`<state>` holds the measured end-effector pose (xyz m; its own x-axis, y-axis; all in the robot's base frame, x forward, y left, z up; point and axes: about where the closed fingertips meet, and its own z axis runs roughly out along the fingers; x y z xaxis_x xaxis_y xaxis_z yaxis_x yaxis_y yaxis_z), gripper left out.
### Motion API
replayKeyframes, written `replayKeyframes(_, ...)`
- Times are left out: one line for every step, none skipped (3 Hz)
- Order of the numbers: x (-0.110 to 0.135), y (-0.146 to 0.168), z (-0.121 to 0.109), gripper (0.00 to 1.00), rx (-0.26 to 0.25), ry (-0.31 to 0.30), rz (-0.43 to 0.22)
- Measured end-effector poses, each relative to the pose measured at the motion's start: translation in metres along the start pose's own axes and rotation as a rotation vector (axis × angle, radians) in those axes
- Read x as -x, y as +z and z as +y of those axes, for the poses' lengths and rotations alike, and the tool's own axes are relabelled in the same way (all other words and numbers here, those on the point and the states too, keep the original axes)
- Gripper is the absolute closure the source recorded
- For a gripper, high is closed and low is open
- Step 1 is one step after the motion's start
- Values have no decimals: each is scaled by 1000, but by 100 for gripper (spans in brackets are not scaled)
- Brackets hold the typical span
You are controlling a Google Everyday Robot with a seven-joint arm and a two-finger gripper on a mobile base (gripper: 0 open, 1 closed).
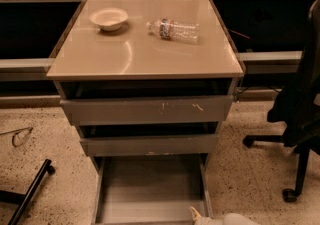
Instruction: Open bottom drawer
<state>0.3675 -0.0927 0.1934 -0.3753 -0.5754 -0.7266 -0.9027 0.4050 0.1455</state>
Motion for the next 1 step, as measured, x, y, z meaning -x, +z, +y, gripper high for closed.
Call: replayKeyframes(0, 0, 0, 0, 0, 0, 0)
